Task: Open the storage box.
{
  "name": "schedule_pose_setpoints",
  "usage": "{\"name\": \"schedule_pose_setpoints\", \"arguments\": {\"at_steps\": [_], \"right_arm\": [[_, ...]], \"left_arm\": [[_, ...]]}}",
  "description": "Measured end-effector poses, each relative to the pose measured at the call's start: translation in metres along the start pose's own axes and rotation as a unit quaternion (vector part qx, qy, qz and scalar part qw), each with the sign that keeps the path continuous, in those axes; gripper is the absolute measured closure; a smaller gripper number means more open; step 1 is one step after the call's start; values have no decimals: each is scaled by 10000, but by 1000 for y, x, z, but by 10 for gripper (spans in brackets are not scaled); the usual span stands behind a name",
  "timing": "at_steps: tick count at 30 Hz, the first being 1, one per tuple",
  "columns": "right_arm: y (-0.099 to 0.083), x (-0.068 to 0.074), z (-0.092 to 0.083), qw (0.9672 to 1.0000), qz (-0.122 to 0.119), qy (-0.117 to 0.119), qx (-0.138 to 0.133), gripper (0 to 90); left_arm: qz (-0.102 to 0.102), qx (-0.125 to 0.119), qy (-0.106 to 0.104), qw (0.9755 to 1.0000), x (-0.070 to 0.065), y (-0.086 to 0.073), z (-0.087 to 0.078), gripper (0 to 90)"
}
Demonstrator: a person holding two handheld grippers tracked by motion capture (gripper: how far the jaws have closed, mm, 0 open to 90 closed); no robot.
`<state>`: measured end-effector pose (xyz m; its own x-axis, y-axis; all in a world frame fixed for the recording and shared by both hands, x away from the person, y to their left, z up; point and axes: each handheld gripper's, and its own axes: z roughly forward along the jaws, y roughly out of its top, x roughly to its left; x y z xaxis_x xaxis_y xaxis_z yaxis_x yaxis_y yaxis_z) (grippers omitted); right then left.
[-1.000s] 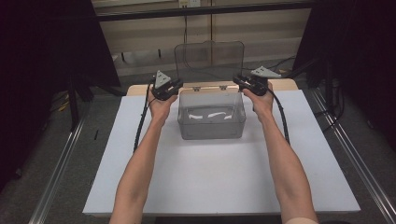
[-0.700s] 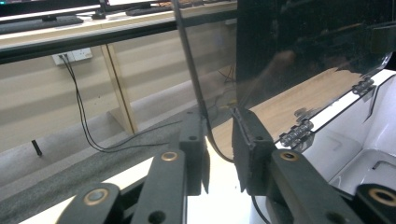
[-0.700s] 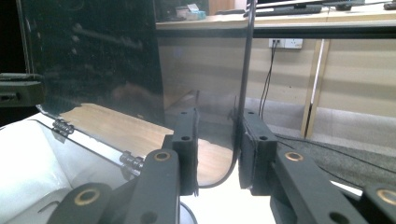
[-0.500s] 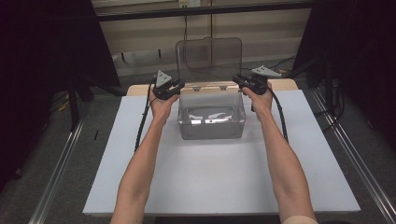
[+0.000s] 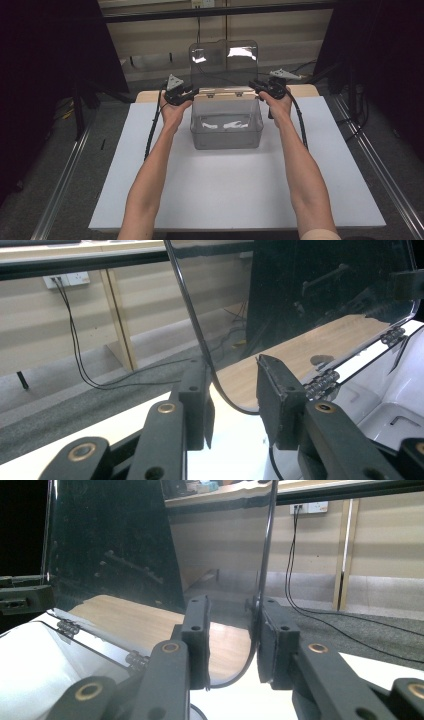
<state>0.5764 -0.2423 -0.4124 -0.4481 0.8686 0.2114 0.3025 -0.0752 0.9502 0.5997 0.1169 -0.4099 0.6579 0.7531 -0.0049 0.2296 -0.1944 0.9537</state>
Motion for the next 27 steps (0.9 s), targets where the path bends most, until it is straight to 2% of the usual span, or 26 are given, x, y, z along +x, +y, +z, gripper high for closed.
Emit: {"name": "schedule_pose_setpoints", "arguments": {"at_steps": [5, 10, 18, 23, 27], "right_arm": [[0, 1, 3, 9999, 114, -43, 71, 672], [1, 0, 4, 9996, 230, -47, 136, 668], [0, 2, 7, 9989, 374, -184, 209, 643], [-2, 2, 9, 9985, 447, -215, 252, 628], [-2, 1, 9, 9981, 505, -202, 284, 625]], "left_arm": [[-178, 37, -9, 9998, -1, -1, 3, 619], [-230, 93, -46, 9997, 0, -1, 3, 615], [-321, 147, -47, 9994, 1, -1, 4, 593], [-513, 107, -45, 9986, 2, -2, 5, 588], [-525, 145, -17, 9985, 2, -2, 6, 576]]}}
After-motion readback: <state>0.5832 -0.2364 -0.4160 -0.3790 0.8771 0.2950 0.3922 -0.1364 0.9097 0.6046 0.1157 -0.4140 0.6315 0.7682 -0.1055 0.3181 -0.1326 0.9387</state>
